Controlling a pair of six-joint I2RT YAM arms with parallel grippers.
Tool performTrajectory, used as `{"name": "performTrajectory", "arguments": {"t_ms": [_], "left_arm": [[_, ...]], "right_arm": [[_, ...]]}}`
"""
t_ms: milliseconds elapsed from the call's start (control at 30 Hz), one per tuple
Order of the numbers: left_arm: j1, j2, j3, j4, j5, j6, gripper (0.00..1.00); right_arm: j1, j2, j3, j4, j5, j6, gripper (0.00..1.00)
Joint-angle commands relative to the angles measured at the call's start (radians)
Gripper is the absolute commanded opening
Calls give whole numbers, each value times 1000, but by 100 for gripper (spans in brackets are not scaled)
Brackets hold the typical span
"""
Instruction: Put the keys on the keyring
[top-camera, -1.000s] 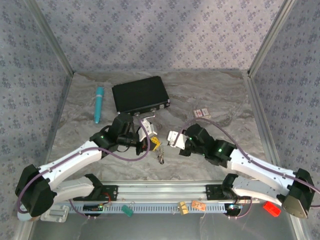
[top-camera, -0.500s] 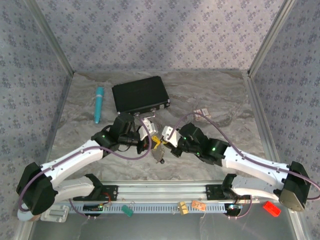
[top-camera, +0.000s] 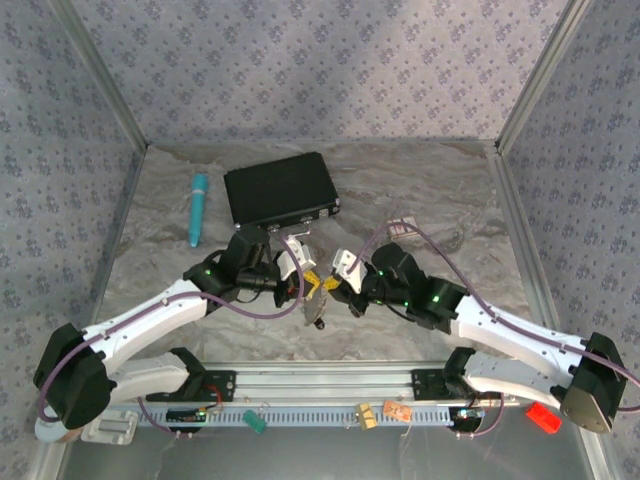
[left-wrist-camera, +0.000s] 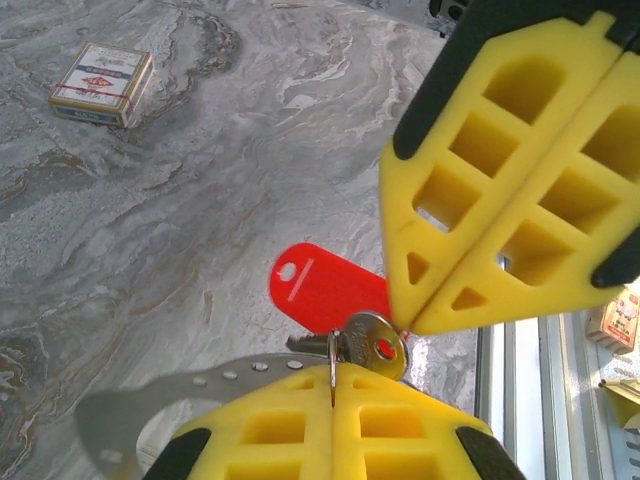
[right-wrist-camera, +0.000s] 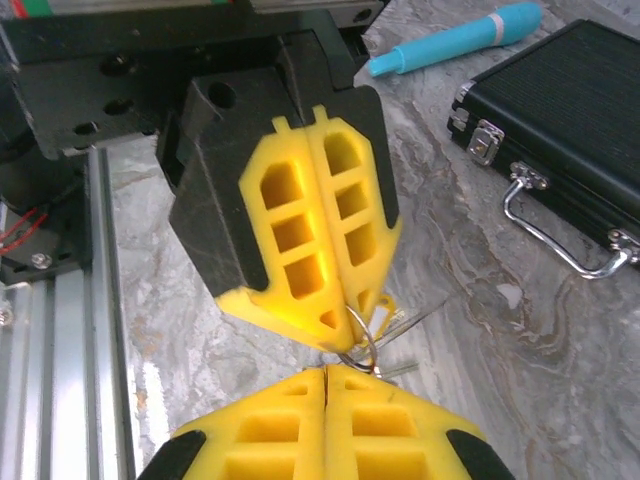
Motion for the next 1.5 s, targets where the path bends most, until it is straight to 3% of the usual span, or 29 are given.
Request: {"name": "performTrajectory", "arguments": {"t_ms": [0, 133, 367, 533, 967, 1467], "left_arm": [[2, -15, 17, -8, 31, 6, 0], [1, -33, 22, -43, 55, 22, 0], [2, -6, 40, -66, 154, 24, 0], [4, 26, 69, -101, 200, 18, 0], [11, 48, 74, -108, 184, 8, 0], [16, 53, 76, -103, 185, 6, 0]], "right_arm": [[-3, -36, -4, -22, 95, -82, 0], [2, -75, 5, -63, 171, -247, 0], [57, -83, 23, -107, 190, -653, 0], [63, -39, 73, -153, 179, -803, 0], [65, 0, 109, -189, 87, -856, 0], [103, 32, 101, -157, 151, -880, 0]]}}
